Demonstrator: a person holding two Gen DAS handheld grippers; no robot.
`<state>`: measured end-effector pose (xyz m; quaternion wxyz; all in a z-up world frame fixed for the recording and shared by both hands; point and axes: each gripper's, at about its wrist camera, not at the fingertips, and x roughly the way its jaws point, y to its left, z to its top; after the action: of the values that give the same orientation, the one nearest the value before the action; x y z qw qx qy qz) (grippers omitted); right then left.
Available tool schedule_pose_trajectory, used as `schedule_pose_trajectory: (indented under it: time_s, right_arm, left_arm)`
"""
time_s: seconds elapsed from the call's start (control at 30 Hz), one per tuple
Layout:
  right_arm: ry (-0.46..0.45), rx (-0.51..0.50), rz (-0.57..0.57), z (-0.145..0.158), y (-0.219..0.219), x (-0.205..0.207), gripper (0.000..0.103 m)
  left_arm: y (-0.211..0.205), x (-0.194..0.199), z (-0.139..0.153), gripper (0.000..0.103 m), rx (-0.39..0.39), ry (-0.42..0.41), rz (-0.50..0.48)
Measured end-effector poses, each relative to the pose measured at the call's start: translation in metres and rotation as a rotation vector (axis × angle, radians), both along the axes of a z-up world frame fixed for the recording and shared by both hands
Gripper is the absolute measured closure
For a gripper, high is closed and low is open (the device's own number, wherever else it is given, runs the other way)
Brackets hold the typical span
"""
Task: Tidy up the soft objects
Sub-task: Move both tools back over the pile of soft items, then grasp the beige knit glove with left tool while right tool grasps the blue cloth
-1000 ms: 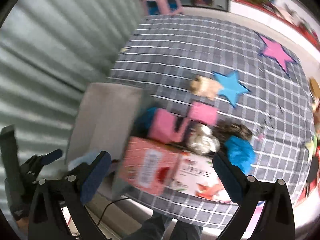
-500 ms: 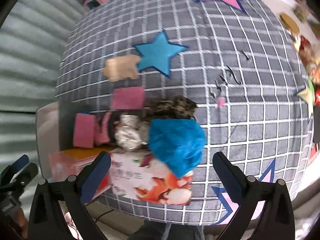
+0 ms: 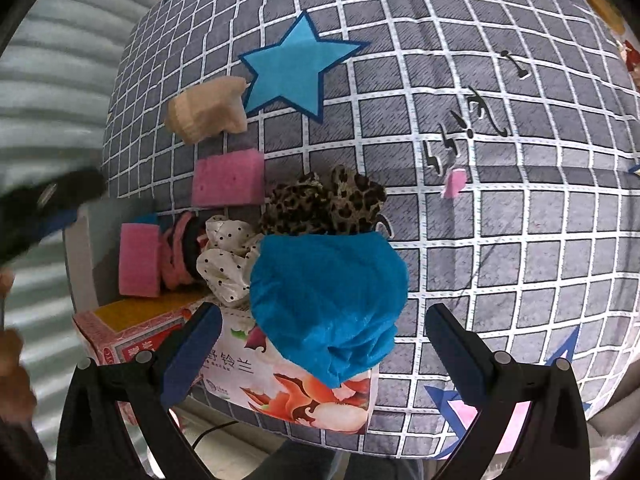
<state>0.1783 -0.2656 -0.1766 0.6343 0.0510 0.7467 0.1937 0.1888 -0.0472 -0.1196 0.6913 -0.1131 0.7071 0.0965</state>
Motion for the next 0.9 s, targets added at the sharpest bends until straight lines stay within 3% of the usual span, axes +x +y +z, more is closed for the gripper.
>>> schedule_pose_trajectory:
  time_s: [0.17, 0.53, 0.73, 0.8, 0.9]
  right_arm:
    - [0.018, 0.017, 0.031, -0.012, 0.002, -0.005, 0.0]
    - [0.075, 0.048, 0.067, -0.036, 0.017, -0.002, 0.001]
    - [0.096, 0.049, 0.095, -0.037, 0.013, 0.0, 0.033]
    - [0.101, 0.055, 0.095, -0.037, 0.01, 0.001, 0.049]
    - [0.121, 0.089, 0.092, -0.036, 0.005, 0.004, 0.057]
  left_arm:
    - [-0.004, 0.028, -0.038, 0.009, 0.018, 0.07, 0.009]
    - [-0.014, 0.058, -0.093, 0.009, 0.055, 0.132, -0.002]
    - [-0.021, 0.066, -0.107, 0.009, 0.104, 0.142, 0.012]
    - [-0.027, 0.074, -0.111, 0.01, 0.108, 0.138, 0.002]
    - [-0.035, 0.085, -0.112, 0.015, 0.112, 0.138, 0.004]
